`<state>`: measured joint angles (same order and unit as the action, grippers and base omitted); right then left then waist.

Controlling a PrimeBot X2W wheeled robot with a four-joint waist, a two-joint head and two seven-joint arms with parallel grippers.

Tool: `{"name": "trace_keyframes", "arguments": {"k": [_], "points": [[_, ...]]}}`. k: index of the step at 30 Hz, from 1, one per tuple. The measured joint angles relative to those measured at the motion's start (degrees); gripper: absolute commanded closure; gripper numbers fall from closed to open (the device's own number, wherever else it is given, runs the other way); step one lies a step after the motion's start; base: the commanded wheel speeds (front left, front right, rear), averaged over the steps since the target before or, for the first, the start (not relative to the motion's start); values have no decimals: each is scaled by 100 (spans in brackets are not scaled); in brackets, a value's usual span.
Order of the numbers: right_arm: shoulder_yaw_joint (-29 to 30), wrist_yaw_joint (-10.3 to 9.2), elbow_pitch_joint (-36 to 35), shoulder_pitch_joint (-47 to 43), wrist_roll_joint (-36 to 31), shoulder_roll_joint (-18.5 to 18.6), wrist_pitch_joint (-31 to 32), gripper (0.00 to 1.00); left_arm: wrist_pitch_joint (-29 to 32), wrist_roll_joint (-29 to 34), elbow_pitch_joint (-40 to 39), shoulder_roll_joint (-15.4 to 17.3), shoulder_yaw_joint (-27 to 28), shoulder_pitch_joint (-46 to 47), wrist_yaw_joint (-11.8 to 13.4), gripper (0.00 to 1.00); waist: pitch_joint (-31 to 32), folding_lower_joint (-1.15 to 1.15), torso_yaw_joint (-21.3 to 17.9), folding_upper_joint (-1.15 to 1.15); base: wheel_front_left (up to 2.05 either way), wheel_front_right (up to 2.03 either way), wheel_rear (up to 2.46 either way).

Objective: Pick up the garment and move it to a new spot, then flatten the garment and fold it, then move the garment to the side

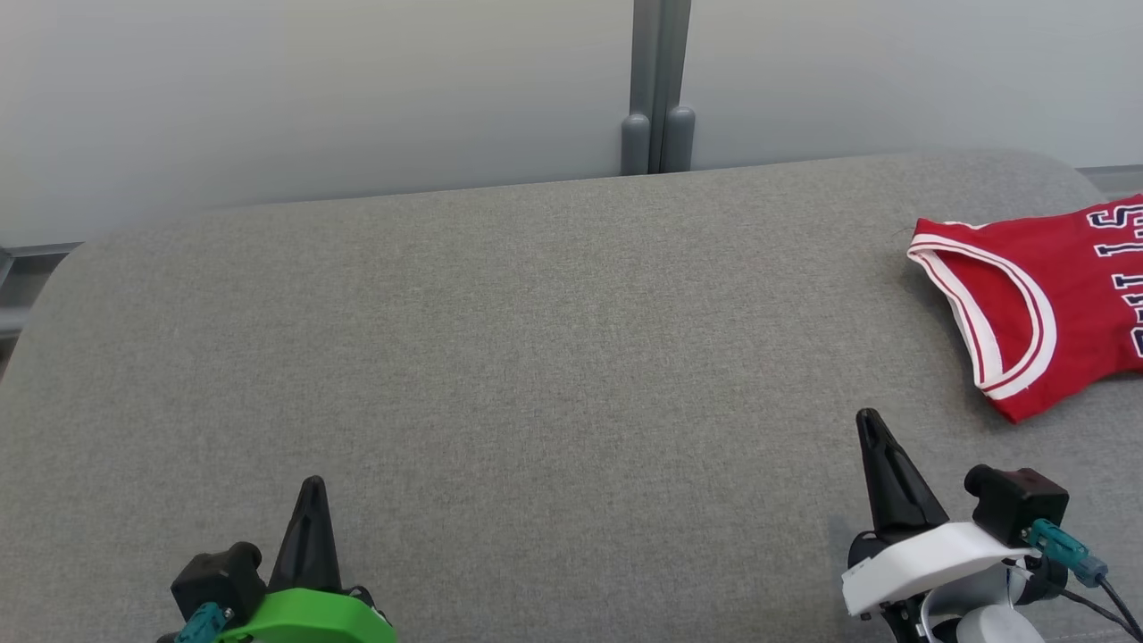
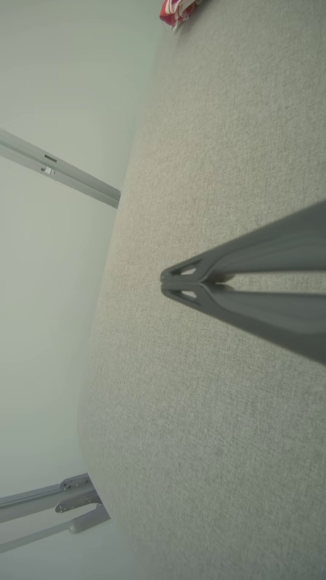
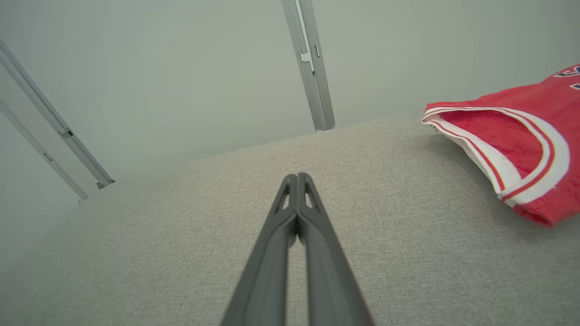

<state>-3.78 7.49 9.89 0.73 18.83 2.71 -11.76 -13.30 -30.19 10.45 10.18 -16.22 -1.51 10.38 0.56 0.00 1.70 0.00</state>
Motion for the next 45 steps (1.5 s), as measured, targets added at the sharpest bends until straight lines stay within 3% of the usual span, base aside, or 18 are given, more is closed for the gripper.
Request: {"name": "trace_keyframes", "arguments": {"k": [16, 45], "points": [[180, 0, 71, 26, 1677, 116, 338, 100, 324, -1347, 113, -127, 347, 123, -385, 100, -8, 0, -23, 0, 0, 0, 0], [481, -1, 156, 147, 3924, 216, 855, 100, 779, -3175, 271, -342, 842, 410, -894, 100, -23, 0, -63, 0, 0, 0, 0]]}}
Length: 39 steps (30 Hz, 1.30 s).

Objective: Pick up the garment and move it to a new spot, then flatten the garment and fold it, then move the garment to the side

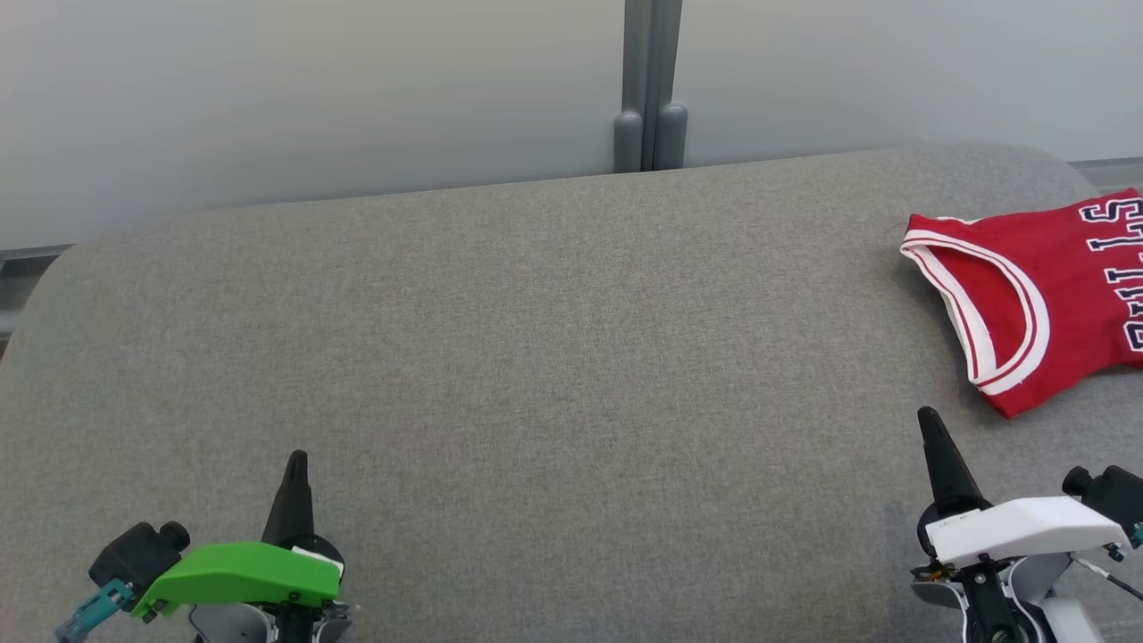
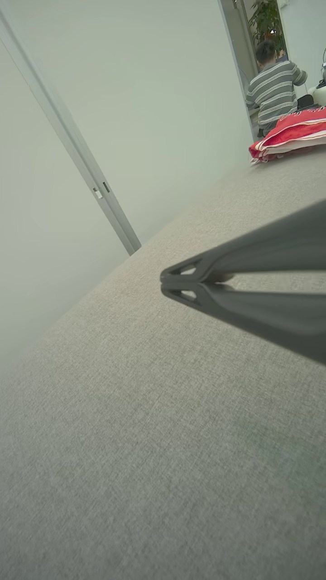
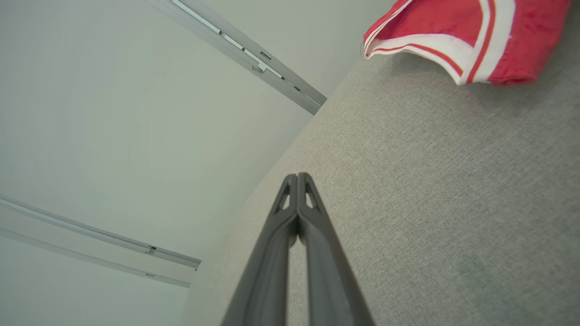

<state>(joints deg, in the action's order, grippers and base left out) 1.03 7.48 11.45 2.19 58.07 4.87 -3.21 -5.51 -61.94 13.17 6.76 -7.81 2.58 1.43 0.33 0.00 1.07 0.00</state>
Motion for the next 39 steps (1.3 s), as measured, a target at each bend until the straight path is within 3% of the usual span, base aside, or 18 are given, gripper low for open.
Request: {"name": "trace_keyframes", "arguments": {"k": [39], "points": [[367, -1, 93, 157, 2283, 93, 569, 100, 492, -1871, 123, -212, 511, 275, -539, 100, -21, 0, -57, 0, 0, 0, 0]]}}
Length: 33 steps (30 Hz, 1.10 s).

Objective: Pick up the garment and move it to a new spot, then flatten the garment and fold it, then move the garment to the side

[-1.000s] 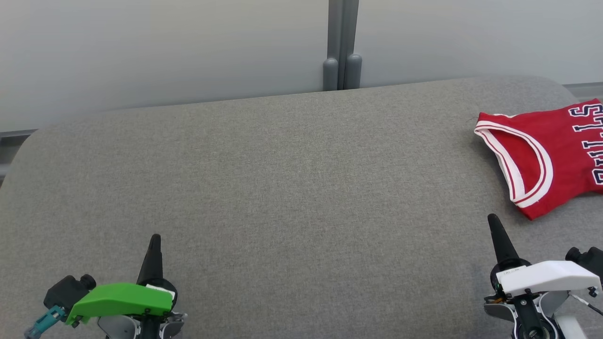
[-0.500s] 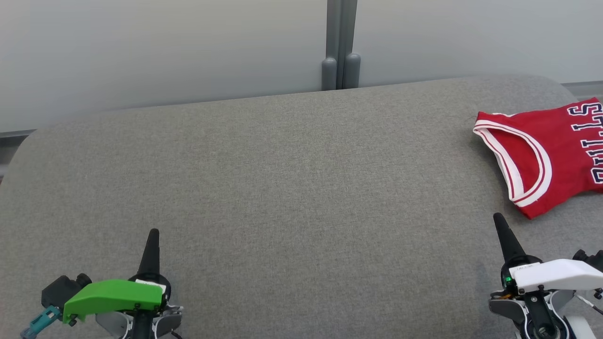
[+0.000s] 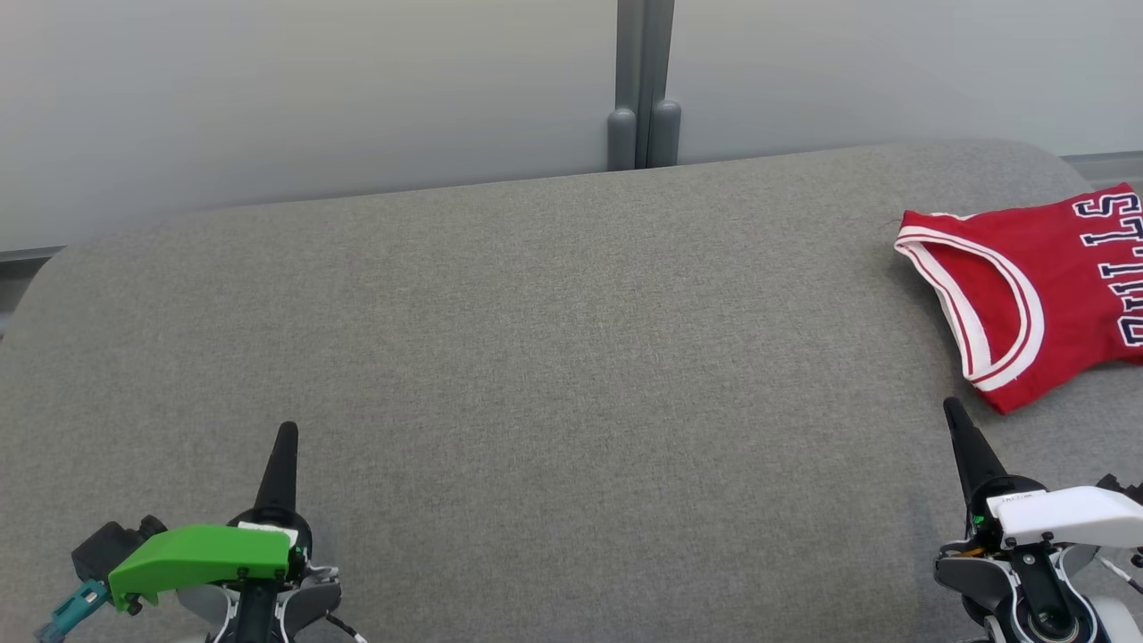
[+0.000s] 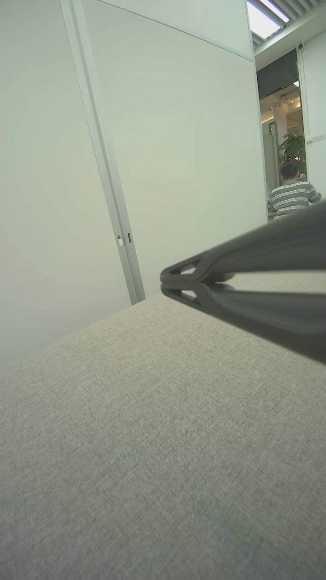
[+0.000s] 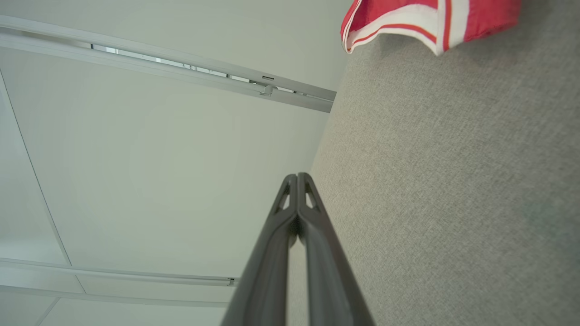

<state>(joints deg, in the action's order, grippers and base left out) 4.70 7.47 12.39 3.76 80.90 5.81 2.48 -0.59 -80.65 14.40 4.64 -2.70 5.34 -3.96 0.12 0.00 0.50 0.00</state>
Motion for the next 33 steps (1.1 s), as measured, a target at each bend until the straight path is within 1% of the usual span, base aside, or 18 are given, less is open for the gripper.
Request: {"name": "trace_keyframes", "arguments": {"k": [12, 33], "points": [[97, 1, 24, 11, 537, 11, 148, 100, 111, -486, 32, -46, 118, 70, -118, 100, -7, 0, -17, 0, 0, 0, 0], [249, 1, 57, 65, 1325, 20, 377, 100, 289, -1141, 71, -142, 307, 158, -315, 100, -17, 0, -45, 0, 0, 0, 0]]}}
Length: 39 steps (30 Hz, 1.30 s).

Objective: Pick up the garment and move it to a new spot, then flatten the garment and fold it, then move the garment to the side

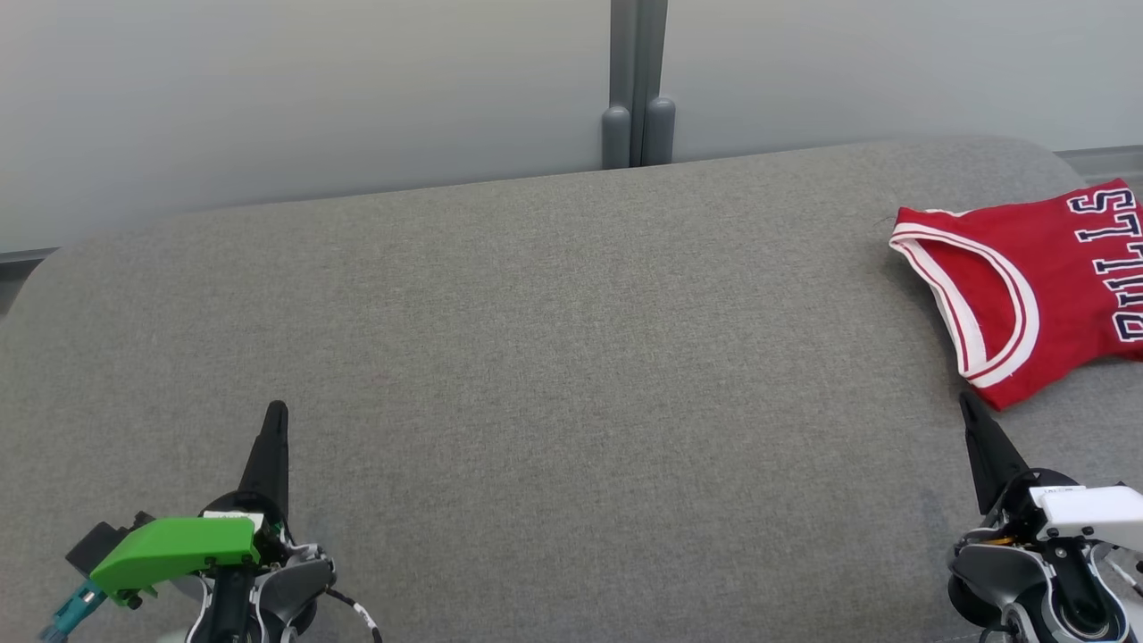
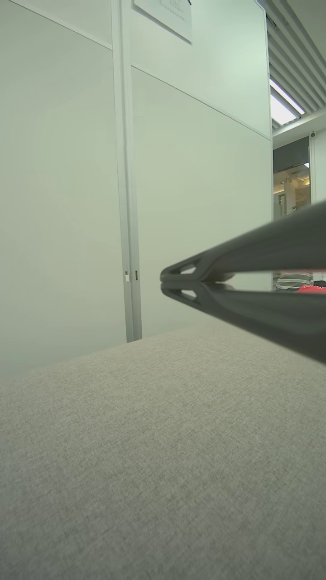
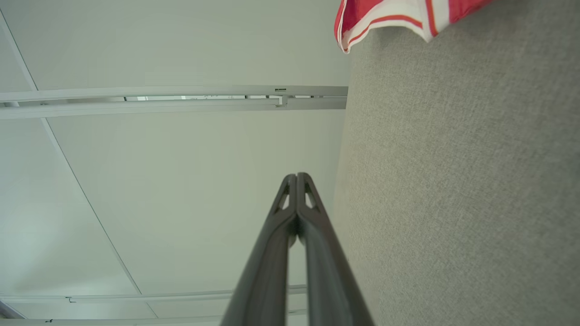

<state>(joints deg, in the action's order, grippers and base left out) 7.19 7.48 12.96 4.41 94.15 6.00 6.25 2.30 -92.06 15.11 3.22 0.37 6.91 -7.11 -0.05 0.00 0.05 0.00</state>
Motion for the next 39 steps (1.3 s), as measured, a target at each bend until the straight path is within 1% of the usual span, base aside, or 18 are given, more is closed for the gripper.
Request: {"name": "trace_keyframes", "arguments": {"k": [5, 39], "points": [[37, -1, 7, 9, 135, 1, 32, 100, 24, -114, 5, -13, 42, 36, -38, 100, -2, 0, -5, 0, 0, 0, 0], [101, -1, 13, 30, 103, -31, 85, 100, 41, -114, 5, -22, 57, 37, -43, 100, -2, 0, -5, 0, 0, 0, 0]]}}
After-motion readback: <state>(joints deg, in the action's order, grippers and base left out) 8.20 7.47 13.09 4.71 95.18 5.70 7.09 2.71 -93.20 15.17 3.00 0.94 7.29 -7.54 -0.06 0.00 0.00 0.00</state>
